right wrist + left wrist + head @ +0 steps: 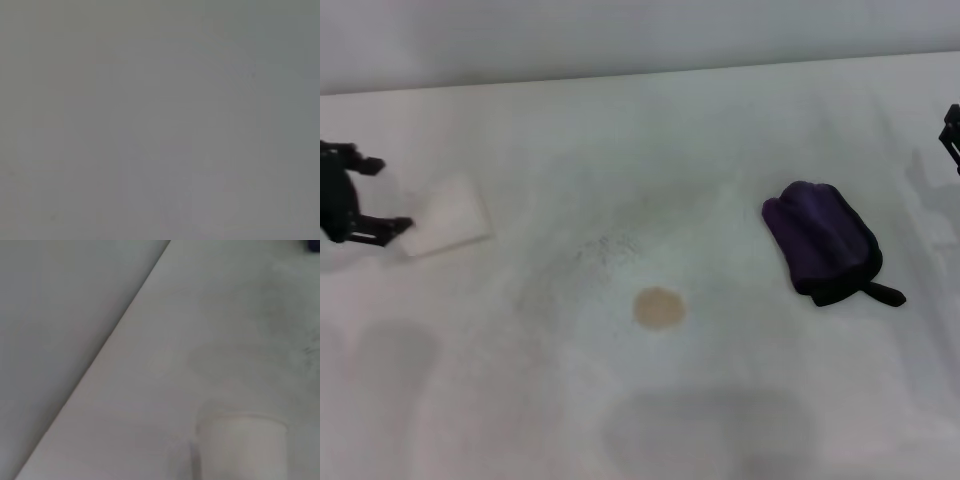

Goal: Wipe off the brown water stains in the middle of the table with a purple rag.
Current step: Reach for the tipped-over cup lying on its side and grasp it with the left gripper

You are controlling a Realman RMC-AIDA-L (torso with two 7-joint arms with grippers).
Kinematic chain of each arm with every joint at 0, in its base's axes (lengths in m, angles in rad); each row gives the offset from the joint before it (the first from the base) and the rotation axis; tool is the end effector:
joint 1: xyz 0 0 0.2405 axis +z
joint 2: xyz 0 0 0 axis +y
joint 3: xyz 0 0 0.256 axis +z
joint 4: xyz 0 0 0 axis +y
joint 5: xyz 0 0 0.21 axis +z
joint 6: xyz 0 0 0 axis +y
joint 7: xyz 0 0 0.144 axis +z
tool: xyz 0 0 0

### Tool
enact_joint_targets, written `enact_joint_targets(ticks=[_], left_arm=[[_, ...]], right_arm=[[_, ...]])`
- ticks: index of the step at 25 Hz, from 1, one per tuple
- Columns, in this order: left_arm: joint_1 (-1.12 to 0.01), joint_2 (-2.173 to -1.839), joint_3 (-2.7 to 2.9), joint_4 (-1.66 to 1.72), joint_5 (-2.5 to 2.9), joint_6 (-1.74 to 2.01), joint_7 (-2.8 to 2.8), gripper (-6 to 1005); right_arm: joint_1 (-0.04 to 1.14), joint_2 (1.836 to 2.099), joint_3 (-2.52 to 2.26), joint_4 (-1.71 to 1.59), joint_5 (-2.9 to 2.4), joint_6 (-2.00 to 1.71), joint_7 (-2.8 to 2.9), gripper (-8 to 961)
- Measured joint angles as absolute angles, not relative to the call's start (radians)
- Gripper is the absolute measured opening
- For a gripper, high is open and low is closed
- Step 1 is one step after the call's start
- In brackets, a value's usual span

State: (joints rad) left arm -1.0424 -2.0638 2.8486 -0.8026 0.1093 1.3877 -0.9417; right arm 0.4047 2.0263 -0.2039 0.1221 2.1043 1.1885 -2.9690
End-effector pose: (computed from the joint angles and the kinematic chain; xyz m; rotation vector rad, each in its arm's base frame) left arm -0.2777 0.4051 0.0506 -2.6684 -0.1458 0.2326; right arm 0.3916 0.2981 0.0192 -1.3926 0.7006 0.5592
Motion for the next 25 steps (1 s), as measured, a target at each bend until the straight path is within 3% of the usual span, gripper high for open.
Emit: enact_joint_targets(ticks=[25], left_arm=[[-1.014, -2.071, 2.849, -0.579, 0.164, 1.244, -0.966, 820]], right_arm=[[0.381, 2.026, -0.204, 0.142, 2.108, 1.221, -2.968, 868]])
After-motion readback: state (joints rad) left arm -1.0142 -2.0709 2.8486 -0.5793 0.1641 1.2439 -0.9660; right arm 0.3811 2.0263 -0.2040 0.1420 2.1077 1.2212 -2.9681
